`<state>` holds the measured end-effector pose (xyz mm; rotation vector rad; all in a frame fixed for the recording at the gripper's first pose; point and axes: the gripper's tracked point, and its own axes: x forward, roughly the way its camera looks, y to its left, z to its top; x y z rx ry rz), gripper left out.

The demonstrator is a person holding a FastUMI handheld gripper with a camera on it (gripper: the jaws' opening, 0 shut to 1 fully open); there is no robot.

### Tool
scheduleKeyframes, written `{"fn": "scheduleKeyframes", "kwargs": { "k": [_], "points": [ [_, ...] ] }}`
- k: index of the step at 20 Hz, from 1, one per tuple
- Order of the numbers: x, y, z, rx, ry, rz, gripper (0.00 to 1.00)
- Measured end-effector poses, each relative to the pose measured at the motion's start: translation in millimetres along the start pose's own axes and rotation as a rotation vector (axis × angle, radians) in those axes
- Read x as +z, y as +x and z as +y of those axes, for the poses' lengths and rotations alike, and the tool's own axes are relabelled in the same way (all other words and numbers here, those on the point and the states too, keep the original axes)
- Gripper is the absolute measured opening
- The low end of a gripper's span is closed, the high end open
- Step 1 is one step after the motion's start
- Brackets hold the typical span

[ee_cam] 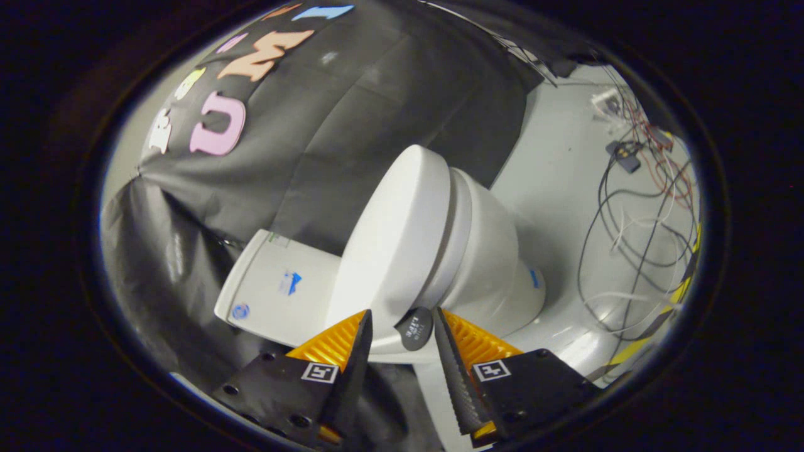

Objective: Open the toilet lid.

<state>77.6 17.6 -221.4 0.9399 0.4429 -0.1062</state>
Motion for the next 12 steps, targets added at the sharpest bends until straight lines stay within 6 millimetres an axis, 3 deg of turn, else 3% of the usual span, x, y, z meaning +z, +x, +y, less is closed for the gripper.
{"fn": "scheduleKeyframes", "kwargs": {
  "k": [3, 4, 7, 12],
  "points": [
    [-17.6, 18.3, -6.5, -0.005, 0.059, 0.038, 0.43],
    [-21.3, 15.6, -4.4, 0.000, 0.096, 0.055, 0.36],
    [-21.2, 25.2, -8.4, 0.020, 0.211, 0.027, 0.15],
    [-14.8, 34.7, -4.9, 0.044, 0.251, -0.064, 0.12]
  ]
}}
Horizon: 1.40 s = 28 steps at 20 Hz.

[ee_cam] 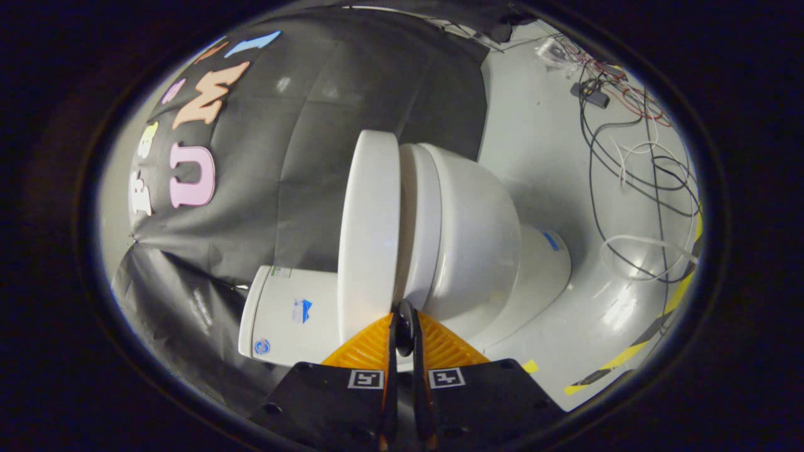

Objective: Open the toilet lid.

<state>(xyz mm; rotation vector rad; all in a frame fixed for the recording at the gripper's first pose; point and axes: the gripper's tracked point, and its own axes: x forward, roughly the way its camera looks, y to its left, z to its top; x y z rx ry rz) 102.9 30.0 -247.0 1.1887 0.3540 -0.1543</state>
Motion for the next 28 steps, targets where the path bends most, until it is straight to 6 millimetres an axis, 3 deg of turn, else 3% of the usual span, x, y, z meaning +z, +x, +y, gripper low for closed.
{"fn": "scheduleKeyframes", "kwargs": {
  "k": [2, 5, 8, 9, 10, 11, 14, 16, 19, 25, 28],
  "points": [
    [0.1, -2.3, 10.3, 0.024, 0.124, 0.000, 0.11],
    [-7.2, 0.3, 3.3, 0.000, 0.066, 0.028, 0.08],
    [-0.9, -2.6, 8.2, 0.000, 0.026, 0.028, 0.08],
    [-9.4, 30.1, 8.5, -0.017, 0.032, 0.019, 0.08],
    [-1.3, -20.5, 5.7, -0.022, 0.018, 0.028, 0.05],
    [1.3, -8.2, 1.5, -0.045, 0.053, 0.033, 0.02],
    [-4.0, 2.1, 4.9, -0.098, 0.080, 0.014, 0.02],
    [-3.7, -2.6, 9.8, -0.109, 0.123, -0.003, 0.02],
    [-1.5, -10.2, 30.0, -0.120, 0.184, -0.034, 0.01],
    [-4.4, -24.5, 93.0, -0.079, -0.007, 0.065, 0.01],
    [1.4, -24.3, 116.7, -0.018, 0.028, 0.033, 0.01]
  ]
}}
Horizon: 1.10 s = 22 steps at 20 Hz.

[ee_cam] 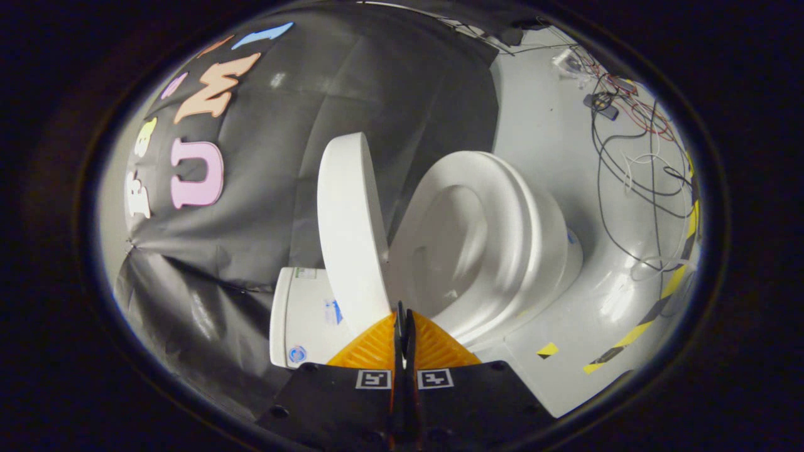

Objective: Open the toilet lid.

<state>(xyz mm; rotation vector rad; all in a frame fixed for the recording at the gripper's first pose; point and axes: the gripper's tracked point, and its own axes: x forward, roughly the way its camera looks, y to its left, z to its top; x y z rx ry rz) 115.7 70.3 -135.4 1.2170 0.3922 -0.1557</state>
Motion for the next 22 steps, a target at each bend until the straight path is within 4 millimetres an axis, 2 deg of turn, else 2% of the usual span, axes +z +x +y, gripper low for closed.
{"fn": "scheduleKeyframes", "kwargs": {
  "k": [2, 4, 5, 6, 9, 12, 14, 22],
  "points": [
    [-2.3, 0.9, 20.4, 0.054, -0.026, -0.016, 0.01],
    [-18.2, -2.4, 44.5, 0.132, -0.099, 0.000, 0.01],
    [-19.3, -2.3, 52.6, 0.154, -0.116, 0.004, 0.02],
    [-16.4, -1.1, 52.4, 0.152, -0.132, 0.006, 0.02],
    [-8.9, 1.7, 35.2, 0.083, -0.173, -0.007, 0.02],
    [-5.7, 2.0, 39.4, 0.094, -0.133, -0.049, 0.02],
    [-8.6, 3.4, 45.2, 0.086, -0.104, -0.075, 0.02],
    [-27.9, 4.2, 89.5, 0.033, -0.244, -0.034, 0.02]
  ]
}}
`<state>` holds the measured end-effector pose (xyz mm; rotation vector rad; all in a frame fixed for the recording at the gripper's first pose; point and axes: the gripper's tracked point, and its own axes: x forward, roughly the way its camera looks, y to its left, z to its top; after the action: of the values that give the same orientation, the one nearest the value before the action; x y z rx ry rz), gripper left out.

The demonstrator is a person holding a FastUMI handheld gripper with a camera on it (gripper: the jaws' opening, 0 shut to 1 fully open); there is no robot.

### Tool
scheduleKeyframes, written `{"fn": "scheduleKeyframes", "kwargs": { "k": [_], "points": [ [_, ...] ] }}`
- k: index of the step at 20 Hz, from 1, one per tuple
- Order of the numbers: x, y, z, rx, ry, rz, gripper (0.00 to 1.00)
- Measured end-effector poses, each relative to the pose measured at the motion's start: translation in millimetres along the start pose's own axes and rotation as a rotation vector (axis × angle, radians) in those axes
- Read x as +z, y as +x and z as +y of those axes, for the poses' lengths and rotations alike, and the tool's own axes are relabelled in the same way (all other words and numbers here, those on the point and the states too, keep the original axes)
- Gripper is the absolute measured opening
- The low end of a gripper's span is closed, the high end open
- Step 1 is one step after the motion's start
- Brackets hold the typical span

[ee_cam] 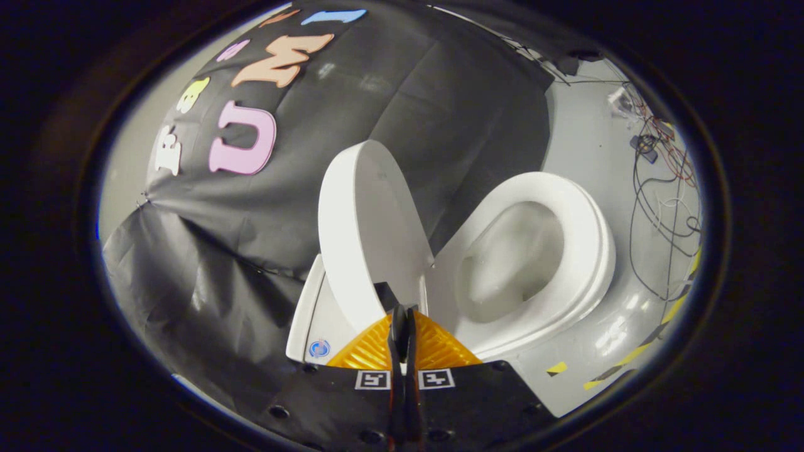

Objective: Open the toilet lid.

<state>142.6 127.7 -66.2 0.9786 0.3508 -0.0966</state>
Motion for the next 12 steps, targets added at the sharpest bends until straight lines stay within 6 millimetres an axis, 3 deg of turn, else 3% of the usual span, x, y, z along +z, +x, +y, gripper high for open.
{"fn": "scheduleKeyframes", "kwargs": {
  "k": [4, 12],
  "points": [
    [-3.6, 1.0, 10.8, -0.008, -0.025, -0.005, 0.02],
    [-6.7, 6.3, 37.6, -0.057, -0.260, -0.009, 0.02]
  ]
}}
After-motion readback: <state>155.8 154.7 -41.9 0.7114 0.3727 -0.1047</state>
